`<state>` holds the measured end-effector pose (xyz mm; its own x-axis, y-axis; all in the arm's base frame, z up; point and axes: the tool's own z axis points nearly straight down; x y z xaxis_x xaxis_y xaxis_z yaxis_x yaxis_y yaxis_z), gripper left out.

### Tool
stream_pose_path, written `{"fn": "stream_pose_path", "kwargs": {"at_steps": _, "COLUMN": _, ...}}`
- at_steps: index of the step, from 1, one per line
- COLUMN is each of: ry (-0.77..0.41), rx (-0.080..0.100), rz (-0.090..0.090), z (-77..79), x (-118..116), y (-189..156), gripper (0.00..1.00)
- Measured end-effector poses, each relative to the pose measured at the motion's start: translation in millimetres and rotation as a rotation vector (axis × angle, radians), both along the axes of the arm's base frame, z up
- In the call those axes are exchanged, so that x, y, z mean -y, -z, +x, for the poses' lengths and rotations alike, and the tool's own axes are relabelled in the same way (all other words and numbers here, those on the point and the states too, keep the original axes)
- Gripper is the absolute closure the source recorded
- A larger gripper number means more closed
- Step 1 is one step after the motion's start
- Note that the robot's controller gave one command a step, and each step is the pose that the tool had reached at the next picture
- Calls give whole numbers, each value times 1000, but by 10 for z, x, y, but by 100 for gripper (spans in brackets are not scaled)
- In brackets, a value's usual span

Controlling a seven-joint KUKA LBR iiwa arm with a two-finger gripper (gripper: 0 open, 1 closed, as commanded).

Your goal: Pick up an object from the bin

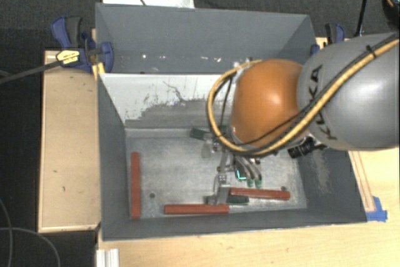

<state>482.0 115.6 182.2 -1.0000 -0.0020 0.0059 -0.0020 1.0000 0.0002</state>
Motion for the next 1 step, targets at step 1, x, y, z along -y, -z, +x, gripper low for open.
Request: {"fn": "stream_pose_path", "kwargs": {"at_steps": 1, "ry": 13, "rx": 1, "rz": -1, "z": 80, "x": 411, "y": 1158, "gripper": 0}}
